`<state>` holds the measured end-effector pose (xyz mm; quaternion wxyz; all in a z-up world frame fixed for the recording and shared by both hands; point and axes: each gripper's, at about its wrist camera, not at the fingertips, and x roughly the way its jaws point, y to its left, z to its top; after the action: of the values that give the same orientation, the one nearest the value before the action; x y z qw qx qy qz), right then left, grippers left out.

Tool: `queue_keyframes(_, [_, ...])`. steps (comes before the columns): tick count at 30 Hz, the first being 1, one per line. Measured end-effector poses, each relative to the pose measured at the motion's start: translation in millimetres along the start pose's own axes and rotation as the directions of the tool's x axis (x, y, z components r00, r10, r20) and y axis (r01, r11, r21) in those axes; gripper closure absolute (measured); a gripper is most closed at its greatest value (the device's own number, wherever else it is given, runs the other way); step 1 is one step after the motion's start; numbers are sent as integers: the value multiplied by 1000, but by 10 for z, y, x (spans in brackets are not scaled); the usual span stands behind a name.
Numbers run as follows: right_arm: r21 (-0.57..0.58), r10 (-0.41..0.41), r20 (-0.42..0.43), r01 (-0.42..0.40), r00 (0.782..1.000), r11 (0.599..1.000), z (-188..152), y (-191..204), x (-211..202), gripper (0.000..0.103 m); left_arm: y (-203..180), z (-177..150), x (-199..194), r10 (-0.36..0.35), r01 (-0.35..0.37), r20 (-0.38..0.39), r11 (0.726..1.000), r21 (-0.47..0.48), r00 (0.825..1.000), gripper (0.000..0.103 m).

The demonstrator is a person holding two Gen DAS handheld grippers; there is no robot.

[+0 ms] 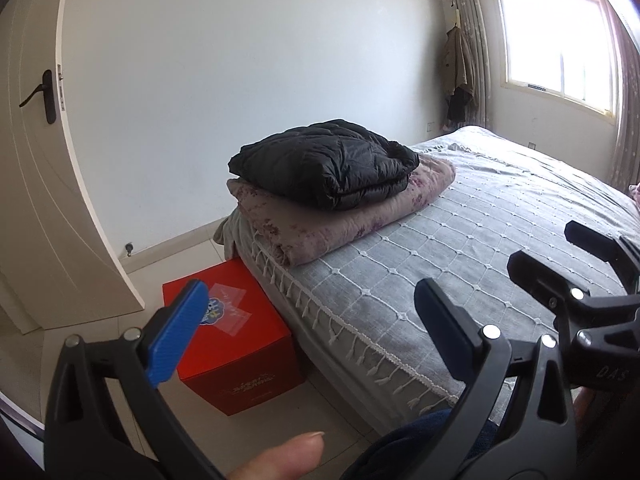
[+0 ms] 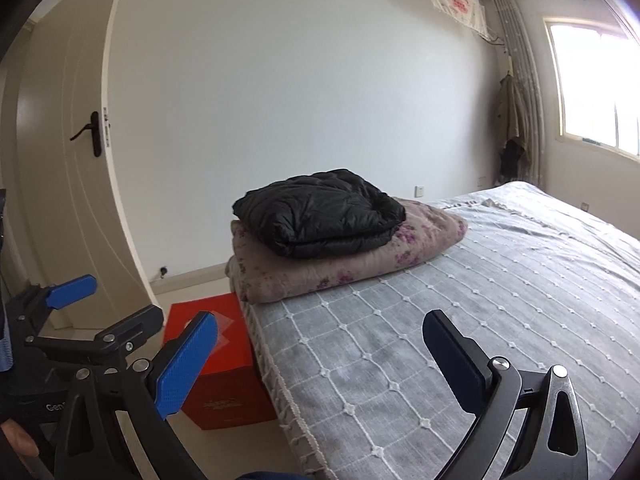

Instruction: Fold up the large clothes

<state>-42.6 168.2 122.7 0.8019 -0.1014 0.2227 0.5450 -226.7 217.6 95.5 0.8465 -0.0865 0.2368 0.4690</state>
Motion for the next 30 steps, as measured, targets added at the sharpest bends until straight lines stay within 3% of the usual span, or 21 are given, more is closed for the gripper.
queue_keyframes(11, [7,17,6,-17,1000,1000,5,0,-36,0,3,40,-106,39,-39,36,999,-8,999,1])
queue_keyframes(30, [1,-1,4,1,1000,1000,6,-10,-38,0,-16,53,-51,27,-27,13,1000,-15,1000,1])
